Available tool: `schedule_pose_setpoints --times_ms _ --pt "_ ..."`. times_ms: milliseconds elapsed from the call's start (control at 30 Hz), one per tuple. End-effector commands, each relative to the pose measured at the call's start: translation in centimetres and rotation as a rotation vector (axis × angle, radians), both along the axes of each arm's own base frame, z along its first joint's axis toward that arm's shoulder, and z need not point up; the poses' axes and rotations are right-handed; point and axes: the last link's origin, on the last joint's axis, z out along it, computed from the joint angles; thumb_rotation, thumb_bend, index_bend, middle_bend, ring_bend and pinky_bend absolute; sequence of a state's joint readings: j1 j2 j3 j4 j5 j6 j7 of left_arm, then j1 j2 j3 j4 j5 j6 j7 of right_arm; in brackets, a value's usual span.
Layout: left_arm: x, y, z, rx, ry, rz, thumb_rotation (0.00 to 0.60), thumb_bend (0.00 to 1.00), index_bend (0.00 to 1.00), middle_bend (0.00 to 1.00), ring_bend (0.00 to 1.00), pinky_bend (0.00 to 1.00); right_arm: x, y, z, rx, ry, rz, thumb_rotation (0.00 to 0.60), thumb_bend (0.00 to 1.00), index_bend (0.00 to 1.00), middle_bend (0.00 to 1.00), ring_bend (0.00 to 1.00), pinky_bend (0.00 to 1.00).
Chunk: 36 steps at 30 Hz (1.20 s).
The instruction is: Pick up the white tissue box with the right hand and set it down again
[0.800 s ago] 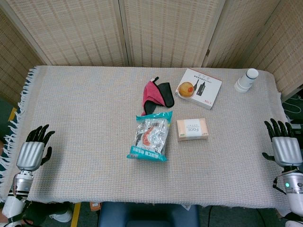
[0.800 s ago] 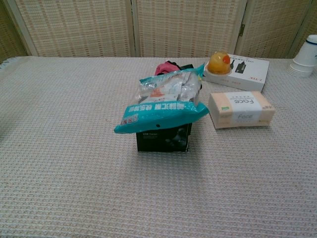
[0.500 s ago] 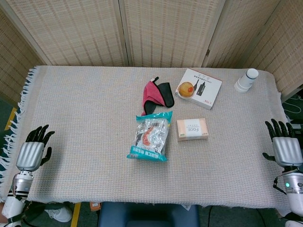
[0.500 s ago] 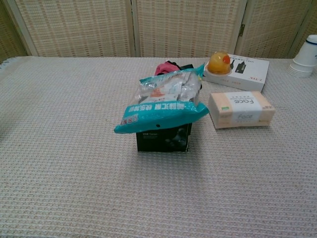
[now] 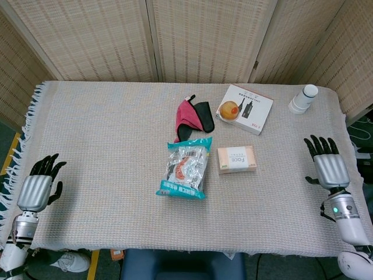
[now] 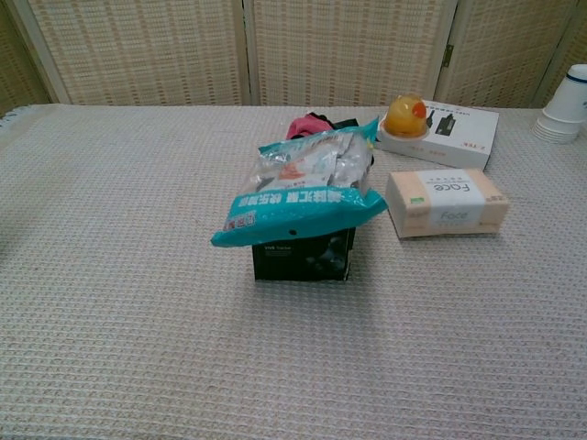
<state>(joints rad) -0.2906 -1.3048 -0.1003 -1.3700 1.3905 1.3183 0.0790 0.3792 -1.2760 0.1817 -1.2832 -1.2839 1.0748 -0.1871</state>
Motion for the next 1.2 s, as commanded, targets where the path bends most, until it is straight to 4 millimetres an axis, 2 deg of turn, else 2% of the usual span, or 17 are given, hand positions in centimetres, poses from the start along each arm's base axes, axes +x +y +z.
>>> schedule_pose_setpoints --times_ms 33,167,333,600,967,1200 --pt "-0.1 0.0 0.3 0.008 -0.004 0.003 0.6 0.56 0.18 0.0 0.0 0.11 4.5 -4.5 -2.8 0.12 -0.087 0.034 0.6 0.01 0.0 0.0 0.0 0.0" --pt "-0.2 -0.1 0.8 0.018 -0.001 0.012 0.6 0.56 0.18 0.0 0.0 0.11 8.7 -7.3 -5.7 0.277 -0.152 0.024 0.6 0.01 0.0 0.0 0.0 0.0" --pt "0.0 -0.2 1.3 0.039 0.0 0.011 0.6 0.56 0.18 0.0 0.0 0.11 12.5 -9.1 -7.8 0.369 -0.181 0.015 0.6 0.01 0.0 0.0 0.0 0.0" --pt "0.2 -0.2 2.1 0.068 -0.012 0.001 0.6 0.56 0.18 0.0 0.0 0.11 16.2 -10.7 -9.6 0.441 -0.221 -0.025 0.6 0.01 0.0 0.0 0.0 0.0" --pt "0.2 -0.2 2.9 0.094 -0.025 0.007 0.6 0.56 0.18 0.0 0.0 0.11 17.8 -10.7 -12.1 0.528 -0.21 -0.089 0.6 0.01 0.0 0.0 0.0 0.0" --pt "0.1 -0.3 3.0 0.096 -0.029 0.009 0.6 0.55 0.18 0.0 0.0 0.11 17.6 -10.7 -12.8 0.521 -0.187 -0.098 0.6 0.01 0.0 0.02 0.0 0.0"
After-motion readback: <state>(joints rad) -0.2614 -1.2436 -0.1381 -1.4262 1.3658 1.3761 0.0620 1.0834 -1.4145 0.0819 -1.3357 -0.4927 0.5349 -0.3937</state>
